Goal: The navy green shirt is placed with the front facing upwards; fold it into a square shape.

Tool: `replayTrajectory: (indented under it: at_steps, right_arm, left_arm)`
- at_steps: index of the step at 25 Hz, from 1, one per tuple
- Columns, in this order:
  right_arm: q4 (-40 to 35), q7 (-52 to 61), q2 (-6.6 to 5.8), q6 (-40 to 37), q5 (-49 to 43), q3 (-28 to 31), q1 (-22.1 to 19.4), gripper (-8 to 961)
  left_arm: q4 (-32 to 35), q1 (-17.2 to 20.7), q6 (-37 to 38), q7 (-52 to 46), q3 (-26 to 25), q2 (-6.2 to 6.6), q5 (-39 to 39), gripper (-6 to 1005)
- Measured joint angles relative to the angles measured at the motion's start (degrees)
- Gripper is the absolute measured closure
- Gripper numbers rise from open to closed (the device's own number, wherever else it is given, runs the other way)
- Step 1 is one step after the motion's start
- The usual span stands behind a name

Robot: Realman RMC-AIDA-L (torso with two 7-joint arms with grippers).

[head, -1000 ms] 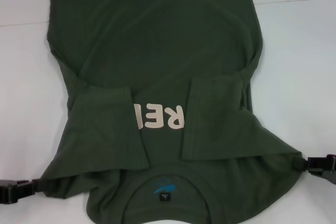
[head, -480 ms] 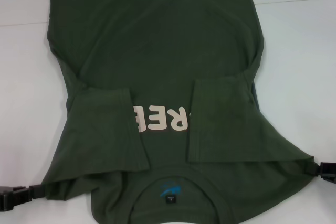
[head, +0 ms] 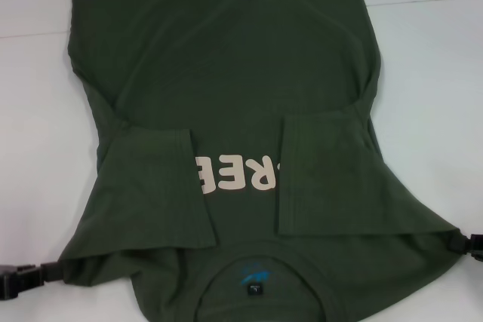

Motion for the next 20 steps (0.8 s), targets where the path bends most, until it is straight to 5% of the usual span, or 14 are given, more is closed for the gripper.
replayTrajectory:
  at_steps: [12, 20]
  right_arm:
    - [0.2, 0.0, 0.50, 0.3, -1.0, 0.1, 1.9, 910]
    - [0.2, 0.3, 0.55, 0.7, -1.0, 0.1, 2.5, 911]
  left_arm:
    - [-3.0, -0.1, -0.4, -1.7, -4.7, 0.42, 0.0, 885]
    - [-2.2, -2.4, -1.2, -2.7, -3.5, 0.68, 1.5, 492]
